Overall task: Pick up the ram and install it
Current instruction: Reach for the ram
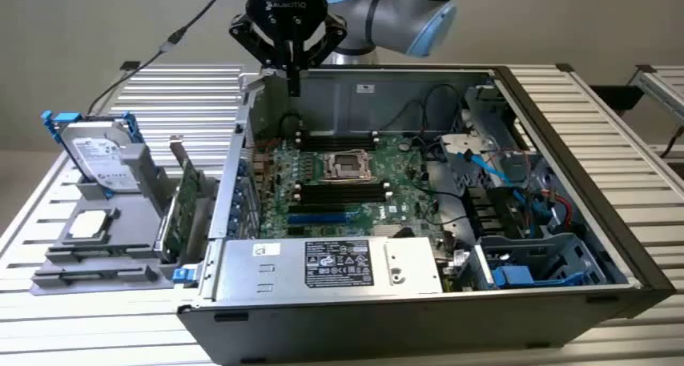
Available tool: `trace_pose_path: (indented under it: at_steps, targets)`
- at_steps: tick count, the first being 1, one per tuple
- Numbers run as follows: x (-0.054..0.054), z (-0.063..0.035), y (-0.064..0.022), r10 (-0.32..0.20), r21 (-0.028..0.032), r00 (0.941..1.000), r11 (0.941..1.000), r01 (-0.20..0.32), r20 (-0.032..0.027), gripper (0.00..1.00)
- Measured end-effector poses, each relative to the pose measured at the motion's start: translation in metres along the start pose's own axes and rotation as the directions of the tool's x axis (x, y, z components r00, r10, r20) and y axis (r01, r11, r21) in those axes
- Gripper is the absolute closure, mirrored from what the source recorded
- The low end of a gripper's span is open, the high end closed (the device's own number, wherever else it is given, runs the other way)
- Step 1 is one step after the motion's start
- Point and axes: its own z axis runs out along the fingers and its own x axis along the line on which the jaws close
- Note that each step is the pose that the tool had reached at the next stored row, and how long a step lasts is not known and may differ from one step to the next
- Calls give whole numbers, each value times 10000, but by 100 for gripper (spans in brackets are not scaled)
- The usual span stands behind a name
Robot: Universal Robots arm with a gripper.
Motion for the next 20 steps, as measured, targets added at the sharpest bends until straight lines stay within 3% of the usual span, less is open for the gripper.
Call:
trace_pose_path:
  at_steps: [10, 20]
  targets:
    - [7, -1, -2, 1, 1, 10000, 10000, -1, 0, 89]
    - [448, 10, -116, 0, -1, 10000, 10000, 0, 1, 89]
